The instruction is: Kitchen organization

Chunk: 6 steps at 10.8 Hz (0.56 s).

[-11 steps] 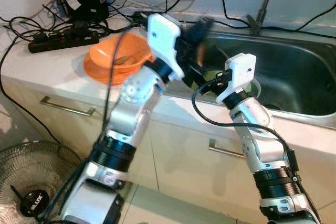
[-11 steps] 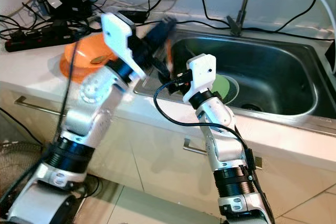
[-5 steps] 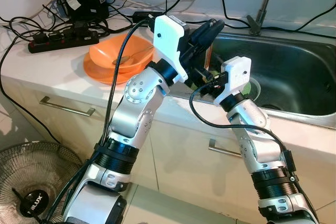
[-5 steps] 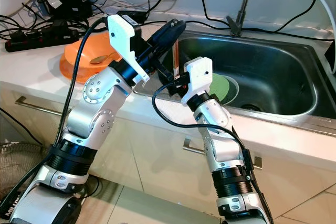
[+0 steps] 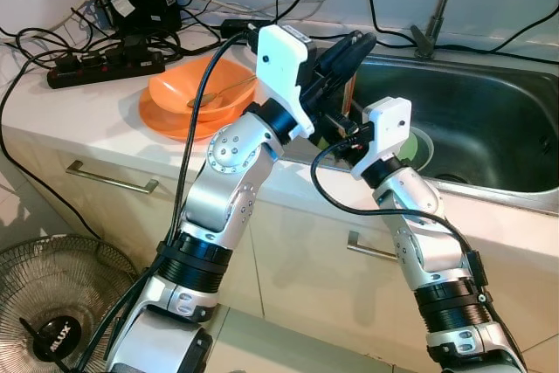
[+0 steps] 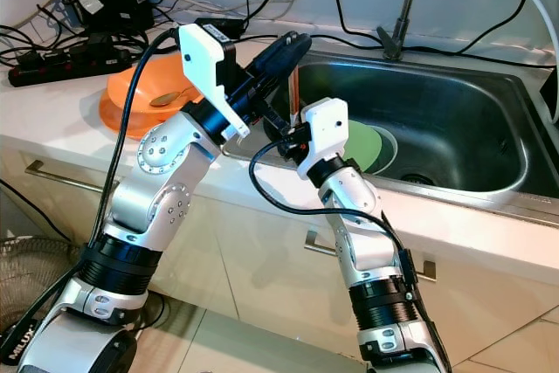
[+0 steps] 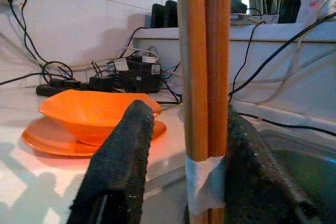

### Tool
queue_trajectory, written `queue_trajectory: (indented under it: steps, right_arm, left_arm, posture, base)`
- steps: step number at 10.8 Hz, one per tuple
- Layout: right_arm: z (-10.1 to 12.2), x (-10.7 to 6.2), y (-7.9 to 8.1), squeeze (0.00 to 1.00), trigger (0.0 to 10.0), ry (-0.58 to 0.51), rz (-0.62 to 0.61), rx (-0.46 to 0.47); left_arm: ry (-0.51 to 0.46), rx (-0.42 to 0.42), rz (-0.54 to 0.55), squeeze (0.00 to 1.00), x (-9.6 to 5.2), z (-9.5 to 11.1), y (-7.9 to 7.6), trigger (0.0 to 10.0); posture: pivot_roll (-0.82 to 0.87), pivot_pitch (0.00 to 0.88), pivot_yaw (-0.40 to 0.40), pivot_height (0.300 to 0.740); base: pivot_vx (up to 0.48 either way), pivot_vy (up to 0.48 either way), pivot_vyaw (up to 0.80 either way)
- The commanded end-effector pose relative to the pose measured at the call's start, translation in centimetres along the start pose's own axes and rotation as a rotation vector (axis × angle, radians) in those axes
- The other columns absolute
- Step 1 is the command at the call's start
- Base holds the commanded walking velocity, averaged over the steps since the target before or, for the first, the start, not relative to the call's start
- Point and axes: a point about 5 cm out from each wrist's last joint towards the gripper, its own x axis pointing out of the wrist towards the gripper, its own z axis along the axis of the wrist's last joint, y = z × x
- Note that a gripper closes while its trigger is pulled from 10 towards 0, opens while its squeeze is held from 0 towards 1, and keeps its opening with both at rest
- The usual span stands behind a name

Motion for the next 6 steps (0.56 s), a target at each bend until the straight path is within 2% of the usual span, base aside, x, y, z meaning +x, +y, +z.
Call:
queue_trajectory:
  steps: [1, 4, 5, 6]
  right_arm:
    - [0.35, 0.46, 0.21, 0.00, 0.0, -0.017, 0.006, -0.008]
    - [0.29, 0.45, 0.05, 0.00, 0.0, -0.016, -0.002, -0.010]
    - [0.26, 0.46, -0.01, 0.00, 0.0, -0.015, -0.006, -0.011]
    - [0.25, 0.46, -0.05, 0.00, 0.0, -0.014, -0.009, -0.011]
  left_arm:
    - [-0.006, 0.004, -0.005, 0.00, -0.09, 0.36, 0.01, 10.0]
    - [-0.005, 0.015, 0.009, 0.00, -0.14, 0.46, 0.19, 10.0]
    - [0.003, 0.023, 0.031, 1.00, -0.19, 0.33, 0.48, 10.0]
    - [0.007, 0.020, 0.032, 1.00, -0.22, 0.28, 0.50, 10.0]
  posture:
    - [0.15, 0.022, 0.041, 0.740]
    - [0.15, 0.021, 0.038, 0.740]
    - [0.15, 0.021, 0.037, 0.740]
    - [0.15, 0.021, 0.037, 0.740]
  base:
    - [0.000, 0.000, 0.00]
    - [0.000, 0.000, 0.00]
    - [0.000, 0.000, 0.00]
    - [0.000, 0.000, 0.00]
